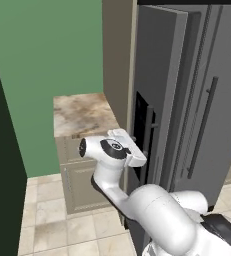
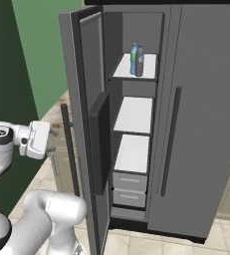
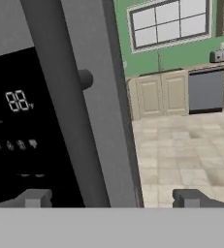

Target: Take the bottled waters from the counter and place them in the freezer to freeze. Close the freezer door after placing the bottles.

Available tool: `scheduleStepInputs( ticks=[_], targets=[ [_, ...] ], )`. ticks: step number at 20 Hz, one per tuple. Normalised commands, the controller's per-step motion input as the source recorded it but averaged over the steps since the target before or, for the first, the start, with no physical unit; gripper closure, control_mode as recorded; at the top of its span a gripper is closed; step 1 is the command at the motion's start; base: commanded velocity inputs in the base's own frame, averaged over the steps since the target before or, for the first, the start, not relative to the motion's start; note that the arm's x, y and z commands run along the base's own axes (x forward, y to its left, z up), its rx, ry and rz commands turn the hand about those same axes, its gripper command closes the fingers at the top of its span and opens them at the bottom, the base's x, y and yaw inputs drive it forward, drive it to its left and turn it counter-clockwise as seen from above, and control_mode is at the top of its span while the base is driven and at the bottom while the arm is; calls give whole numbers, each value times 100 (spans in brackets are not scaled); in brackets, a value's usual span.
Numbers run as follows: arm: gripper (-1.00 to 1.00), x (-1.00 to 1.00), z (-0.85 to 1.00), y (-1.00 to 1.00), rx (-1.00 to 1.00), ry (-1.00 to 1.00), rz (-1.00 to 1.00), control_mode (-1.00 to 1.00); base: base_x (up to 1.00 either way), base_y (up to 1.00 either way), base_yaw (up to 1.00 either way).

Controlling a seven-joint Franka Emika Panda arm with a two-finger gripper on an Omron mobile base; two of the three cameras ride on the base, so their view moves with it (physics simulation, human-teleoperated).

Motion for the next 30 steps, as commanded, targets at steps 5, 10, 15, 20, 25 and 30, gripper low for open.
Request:
scheduleStepInputs(
  ticks=[5, 10, 15, 20, 25, 30],
  targets=[
    [-100, 28, -1, -13, -3, 13, 0, -100, 0, 0, 0],
    [-100, 26, 0, -12, -6, 23, 0, -100, 0, 0, 0],
    [-100, 13, 0, 0, -5, 11, 0, -100, 0, 0, 0],
    [-100, -11, 0, 0, -3, 2, 0, -100, 0, 0, 0],
    [-100, -16, 0, -2, -3, 4, 0, -100, 0, 0, 0],
    [-100, -3, 2, -2, 0, 1, 0, -100, 0, 0, 0]
  ],
)
